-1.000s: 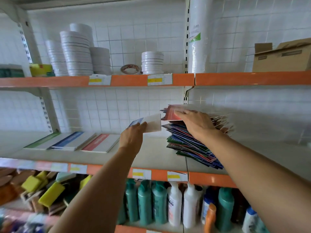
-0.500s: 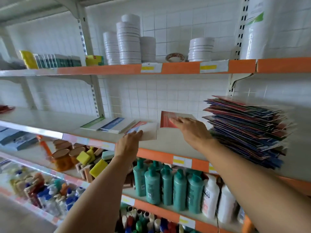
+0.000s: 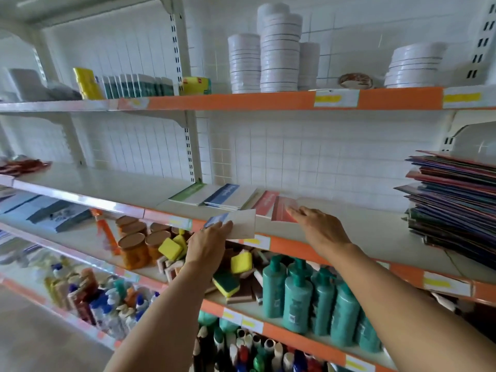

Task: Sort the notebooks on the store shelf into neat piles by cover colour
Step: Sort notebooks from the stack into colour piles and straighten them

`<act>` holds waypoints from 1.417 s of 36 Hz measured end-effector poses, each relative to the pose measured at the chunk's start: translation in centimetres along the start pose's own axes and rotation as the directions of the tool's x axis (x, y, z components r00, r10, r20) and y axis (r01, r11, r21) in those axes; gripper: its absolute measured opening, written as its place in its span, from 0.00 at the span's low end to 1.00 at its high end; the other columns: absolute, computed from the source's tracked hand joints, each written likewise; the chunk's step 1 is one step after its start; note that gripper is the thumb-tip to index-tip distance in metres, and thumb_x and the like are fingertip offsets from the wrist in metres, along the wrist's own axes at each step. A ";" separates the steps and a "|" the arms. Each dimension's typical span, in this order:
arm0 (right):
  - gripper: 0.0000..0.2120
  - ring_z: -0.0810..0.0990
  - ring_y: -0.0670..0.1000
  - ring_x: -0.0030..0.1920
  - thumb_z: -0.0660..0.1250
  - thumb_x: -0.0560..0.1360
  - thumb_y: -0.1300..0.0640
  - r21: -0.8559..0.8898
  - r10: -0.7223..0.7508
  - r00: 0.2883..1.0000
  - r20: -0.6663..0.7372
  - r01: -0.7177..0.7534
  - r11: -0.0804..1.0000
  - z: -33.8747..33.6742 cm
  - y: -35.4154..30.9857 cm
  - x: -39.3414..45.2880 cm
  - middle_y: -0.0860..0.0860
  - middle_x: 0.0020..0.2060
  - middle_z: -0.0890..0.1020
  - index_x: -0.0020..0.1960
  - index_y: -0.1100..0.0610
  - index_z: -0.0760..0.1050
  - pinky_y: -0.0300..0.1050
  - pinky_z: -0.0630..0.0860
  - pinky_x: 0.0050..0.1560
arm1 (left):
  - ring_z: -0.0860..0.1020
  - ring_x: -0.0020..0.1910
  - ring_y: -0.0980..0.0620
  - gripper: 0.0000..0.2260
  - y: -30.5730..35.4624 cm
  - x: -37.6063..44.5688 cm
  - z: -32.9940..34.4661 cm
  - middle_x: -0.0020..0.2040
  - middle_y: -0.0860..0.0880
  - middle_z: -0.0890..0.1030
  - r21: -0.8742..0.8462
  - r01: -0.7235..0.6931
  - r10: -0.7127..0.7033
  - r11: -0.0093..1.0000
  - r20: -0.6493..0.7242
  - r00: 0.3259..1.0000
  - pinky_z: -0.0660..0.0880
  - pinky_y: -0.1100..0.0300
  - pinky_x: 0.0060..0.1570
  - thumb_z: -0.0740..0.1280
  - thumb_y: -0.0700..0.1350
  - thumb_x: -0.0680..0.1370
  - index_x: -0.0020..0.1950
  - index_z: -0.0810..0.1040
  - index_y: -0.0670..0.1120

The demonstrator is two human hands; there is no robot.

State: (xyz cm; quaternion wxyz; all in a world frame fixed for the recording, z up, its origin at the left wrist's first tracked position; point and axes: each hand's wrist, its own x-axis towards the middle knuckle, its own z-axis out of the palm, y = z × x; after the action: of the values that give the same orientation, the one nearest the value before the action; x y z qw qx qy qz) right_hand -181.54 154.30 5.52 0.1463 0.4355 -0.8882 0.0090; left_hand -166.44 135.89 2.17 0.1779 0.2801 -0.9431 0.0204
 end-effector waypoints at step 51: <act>0.27 0.64 0.54 0.71 0.58 0.80 0.52 0.055 0.140 0.930 0.339 -0.168 0.984 12.7 -3.1 20.7 0.50 0.74 0.62 0.77 0.50 0.54 0.52 0.70 0.64 | 0.69 0.69 0.48 0.22 -12.5 25.6 13.8 0.73 0.52 0.66 -0.153 -0.306 0.323 0.940 0.104 0.940 0.70 0.53 0.62 0.53 0.39 0.82 0.75 0.62 0.53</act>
State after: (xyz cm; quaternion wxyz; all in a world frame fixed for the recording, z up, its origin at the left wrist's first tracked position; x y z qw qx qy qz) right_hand -194.27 134.56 -1.44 -0.0257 0.3654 -0.9303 -0.0166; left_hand -184.22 110.14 -2.66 0.1300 0.1135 -0.9845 -0.0329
